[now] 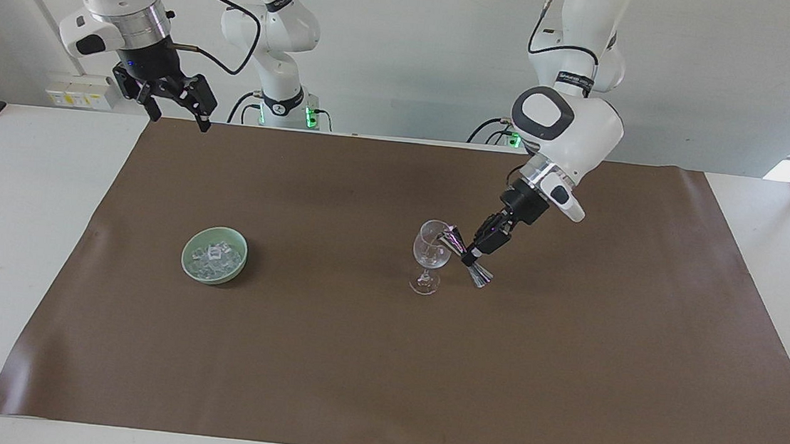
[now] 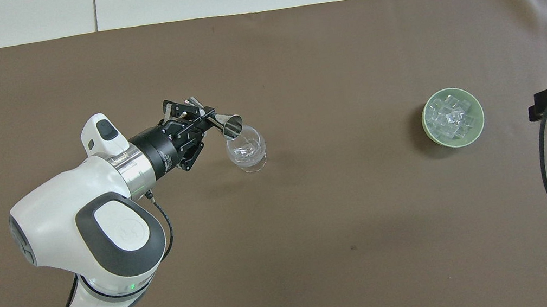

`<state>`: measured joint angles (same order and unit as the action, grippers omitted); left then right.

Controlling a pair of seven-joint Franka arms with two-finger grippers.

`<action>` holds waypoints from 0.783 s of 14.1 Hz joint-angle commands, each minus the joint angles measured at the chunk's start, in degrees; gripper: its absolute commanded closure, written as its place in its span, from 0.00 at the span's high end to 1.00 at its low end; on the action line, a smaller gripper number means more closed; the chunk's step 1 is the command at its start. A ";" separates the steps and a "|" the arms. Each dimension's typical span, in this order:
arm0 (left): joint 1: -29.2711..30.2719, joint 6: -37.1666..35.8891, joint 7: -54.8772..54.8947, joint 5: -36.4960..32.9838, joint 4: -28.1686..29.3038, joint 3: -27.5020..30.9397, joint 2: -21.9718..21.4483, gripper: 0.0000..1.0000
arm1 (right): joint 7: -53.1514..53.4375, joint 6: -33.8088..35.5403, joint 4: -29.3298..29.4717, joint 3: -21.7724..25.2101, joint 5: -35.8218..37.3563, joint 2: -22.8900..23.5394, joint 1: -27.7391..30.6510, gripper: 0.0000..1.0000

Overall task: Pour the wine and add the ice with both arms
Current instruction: 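Tilt the jigger over the wine glass with the left gripper to pour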

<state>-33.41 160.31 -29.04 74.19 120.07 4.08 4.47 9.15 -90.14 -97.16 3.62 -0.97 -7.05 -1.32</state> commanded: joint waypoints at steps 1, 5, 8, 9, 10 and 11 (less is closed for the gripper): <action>-1.66 2.28 1.79 -0.80 2.89 0.85 -2.71 0.00 | -0.10 -0.39 -1.46 -0.20 -0.61 -1.38 0.44 1.00; -1.74 3.42 4.87 -0.80 3.33 0.85 -3.24 0.00 | -0.19 -0.39 -1.46 -0.20 -0.61 -1.38 0.44 1.00; -3.67 7.54 5.13 -0.80 3.85 0.85 -3.68 0.00 | -0.19 -0.39 -1.46 -0.20 -0.61 -1.38 0.35 1.00; -4.64 9.12 5.31 -0.80 3.94 0.85 -3.59 0.00 | -0.10 -0.39 -1.46 -0.20 -0.61 -1.38 0.35 1.00; -4.91 9.92 6.44 -0.80 3.94 0.85 -3.68 0.00 | -0.19 -0.39 -1.46 -0.20 -0.61 -1.38 0.35 1.00; -5.00 10.10 8.28 -0.80 3.94 0.85 -3.68 0.00 | -0.10 -0.39 -1.46 -0.20 -0.61 -1.38 0.35 1.00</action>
<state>-36.73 168.44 -22.97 74.19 121.96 4.05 2.76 9.15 -90.14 -97.16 3.62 -0.97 -7.05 -1.32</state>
